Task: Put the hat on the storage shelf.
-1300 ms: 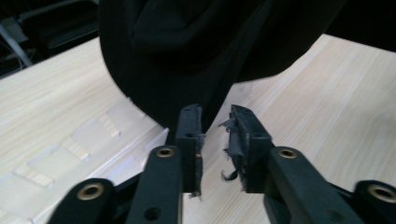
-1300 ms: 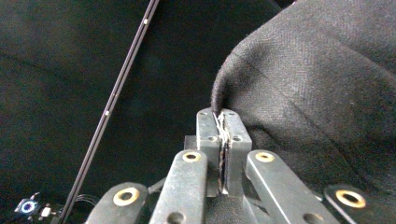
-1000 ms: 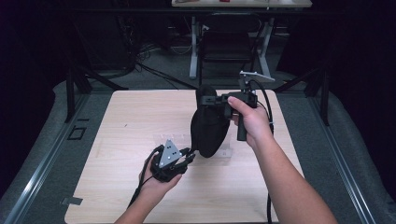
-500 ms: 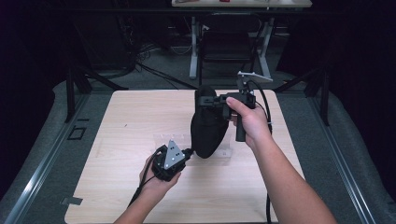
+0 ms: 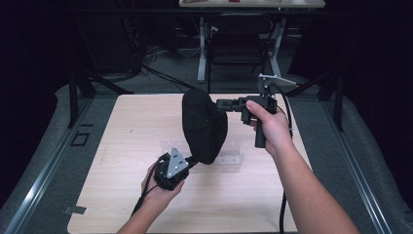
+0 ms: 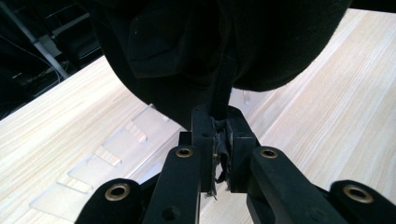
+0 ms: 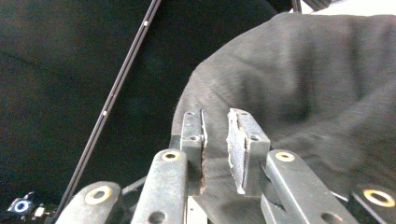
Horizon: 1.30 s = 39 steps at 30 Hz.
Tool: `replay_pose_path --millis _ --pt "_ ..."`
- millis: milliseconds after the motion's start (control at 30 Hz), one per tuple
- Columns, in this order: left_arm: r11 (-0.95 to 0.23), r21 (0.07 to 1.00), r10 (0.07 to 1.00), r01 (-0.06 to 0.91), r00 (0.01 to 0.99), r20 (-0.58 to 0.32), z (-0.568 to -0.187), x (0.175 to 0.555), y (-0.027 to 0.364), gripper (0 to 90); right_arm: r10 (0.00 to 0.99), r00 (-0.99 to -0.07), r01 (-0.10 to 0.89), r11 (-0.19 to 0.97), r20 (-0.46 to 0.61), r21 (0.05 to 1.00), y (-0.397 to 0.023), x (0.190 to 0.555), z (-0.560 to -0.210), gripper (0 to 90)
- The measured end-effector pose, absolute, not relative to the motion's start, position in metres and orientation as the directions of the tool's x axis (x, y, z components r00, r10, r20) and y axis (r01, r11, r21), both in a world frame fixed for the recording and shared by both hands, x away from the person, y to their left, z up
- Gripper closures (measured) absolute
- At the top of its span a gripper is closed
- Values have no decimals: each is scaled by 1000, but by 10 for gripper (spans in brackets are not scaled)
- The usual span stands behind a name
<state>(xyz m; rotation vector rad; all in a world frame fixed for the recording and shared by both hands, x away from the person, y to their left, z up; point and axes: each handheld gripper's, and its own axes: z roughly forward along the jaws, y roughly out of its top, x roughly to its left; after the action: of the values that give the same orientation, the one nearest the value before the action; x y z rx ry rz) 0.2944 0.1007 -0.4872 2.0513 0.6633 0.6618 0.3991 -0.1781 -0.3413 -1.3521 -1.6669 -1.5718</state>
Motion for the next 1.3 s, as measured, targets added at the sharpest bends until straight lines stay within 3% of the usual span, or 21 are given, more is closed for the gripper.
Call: replay_pose_path --millis 567,1000,1300 --pt "-465 840 696 281 702 150 -509 296 116 853 342 -409 867 -144 846 477 -188 393 -338 747" --pt "-360 860 731 362 682 19 -523 303 134 840 363 -401 862 -161 841 481 -202 389 -339 742" --pt "-360 861 737 359 676 26 -523 301 133 831 376 -398 856 -174 836 486 -214 385 -337 740"
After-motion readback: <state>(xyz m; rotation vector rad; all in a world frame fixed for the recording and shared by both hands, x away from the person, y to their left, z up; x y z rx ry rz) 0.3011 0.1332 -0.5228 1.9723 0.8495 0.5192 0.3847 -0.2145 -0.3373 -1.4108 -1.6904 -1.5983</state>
